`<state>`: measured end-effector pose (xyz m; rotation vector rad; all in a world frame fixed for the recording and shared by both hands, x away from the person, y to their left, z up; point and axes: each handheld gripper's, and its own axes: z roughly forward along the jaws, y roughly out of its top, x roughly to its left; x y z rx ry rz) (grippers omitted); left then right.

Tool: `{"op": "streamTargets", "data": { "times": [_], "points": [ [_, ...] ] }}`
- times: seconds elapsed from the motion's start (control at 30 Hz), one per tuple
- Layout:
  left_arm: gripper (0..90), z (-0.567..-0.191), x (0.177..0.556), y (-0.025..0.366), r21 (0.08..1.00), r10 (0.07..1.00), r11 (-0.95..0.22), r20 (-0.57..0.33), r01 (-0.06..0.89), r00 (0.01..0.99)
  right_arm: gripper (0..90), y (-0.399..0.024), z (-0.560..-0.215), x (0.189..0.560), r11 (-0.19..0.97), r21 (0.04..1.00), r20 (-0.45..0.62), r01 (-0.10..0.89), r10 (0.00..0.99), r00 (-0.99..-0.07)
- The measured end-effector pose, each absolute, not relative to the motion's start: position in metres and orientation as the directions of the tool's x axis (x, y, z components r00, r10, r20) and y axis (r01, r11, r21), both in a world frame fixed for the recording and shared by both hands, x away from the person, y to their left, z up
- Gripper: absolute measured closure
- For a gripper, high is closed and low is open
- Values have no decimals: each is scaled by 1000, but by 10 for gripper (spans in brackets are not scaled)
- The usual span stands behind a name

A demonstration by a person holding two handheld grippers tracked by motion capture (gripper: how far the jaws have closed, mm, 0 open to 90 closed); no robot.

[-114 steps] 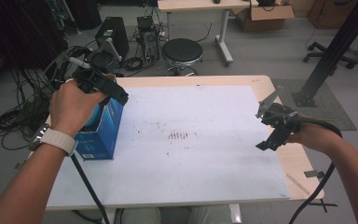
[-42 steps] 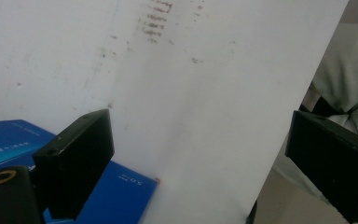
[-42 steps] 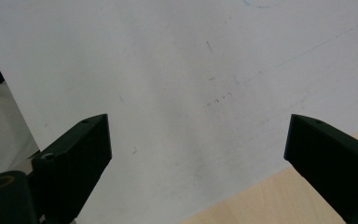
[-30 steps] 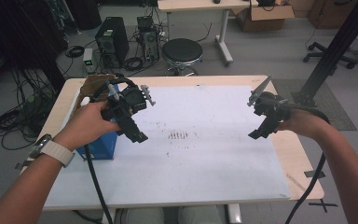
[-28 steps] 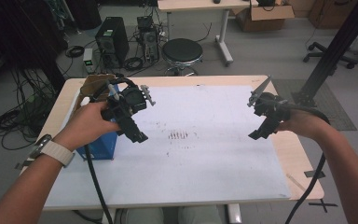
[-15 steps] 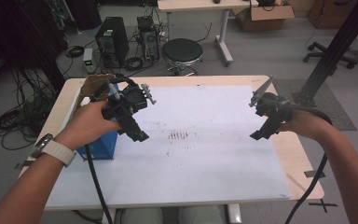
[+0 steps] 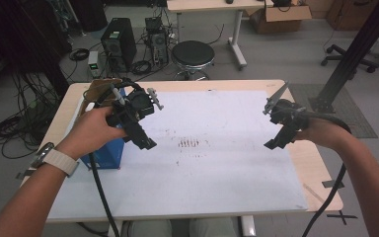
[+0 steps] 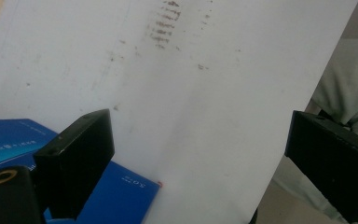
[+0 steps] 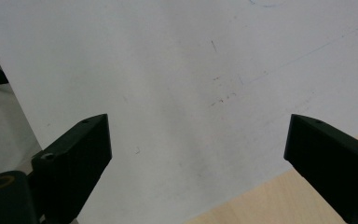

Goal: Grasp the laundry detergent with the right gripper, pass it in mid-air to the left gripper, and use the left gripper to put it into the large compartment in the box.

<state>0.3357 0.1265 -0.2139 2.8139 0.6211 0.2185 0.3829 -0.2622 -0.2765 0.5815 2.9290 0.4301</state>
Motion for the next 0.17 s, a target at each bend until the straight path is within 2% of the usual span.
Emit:
{"op": "streamTargets", "data": {
  "times": [0.17],
  "points": [
    [85,-214,335,127,275,432,-877,91,395,897,72,-262,-276,382,884,300,-66,359,395,-916]
  ]
}}
